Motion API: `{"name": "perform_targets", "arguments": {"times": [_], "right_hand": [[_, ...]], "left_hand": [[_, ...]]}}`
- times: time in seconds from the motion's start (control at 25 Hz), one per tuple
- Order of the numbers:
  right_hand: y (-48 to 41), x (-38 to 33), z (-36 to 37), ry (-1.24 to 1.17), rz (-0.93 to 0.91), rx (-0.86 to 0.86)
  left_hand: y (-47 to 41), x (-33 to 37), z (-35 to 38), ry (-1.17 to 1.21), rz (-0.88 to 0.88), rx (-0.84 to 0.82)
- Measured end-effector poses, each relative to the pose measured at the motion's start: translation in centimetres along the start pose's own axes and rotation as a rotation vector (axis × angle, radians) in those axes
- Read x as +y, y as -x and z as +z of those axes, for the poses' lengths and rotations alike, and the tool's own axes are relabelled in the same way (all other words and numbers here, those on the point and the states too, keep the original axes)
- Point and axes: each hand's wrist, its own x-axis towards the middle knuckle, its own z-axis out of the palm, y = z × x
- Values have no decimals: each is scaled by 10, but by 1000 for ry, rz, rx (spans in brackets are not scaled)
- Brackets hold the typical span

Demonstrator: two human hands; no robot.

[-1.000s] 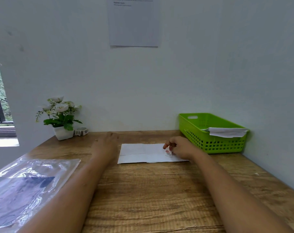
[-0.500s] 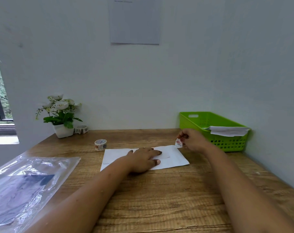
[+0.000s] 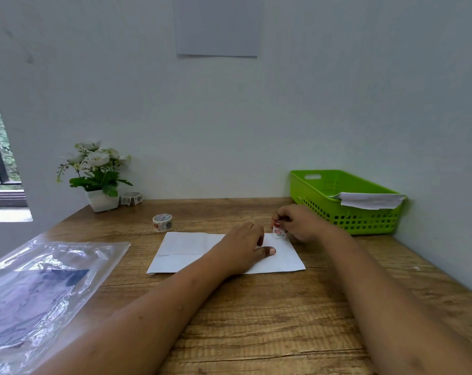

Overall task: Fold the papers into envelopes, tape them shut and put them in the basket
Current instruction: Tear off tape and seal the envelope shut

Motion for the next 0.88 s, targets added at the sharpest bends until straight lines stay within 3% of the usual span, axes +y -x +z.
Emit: {"name": "perform_targets", "arguments": {"times": [0.4,0.88], "right_hand": [[0,-3,1,-124,4,3],[-3,1,2,3,3,-59]], "left_hand": [[-3,-5,7,104,-17,-29],[-10,-9,12,43,-17,-72]]}}
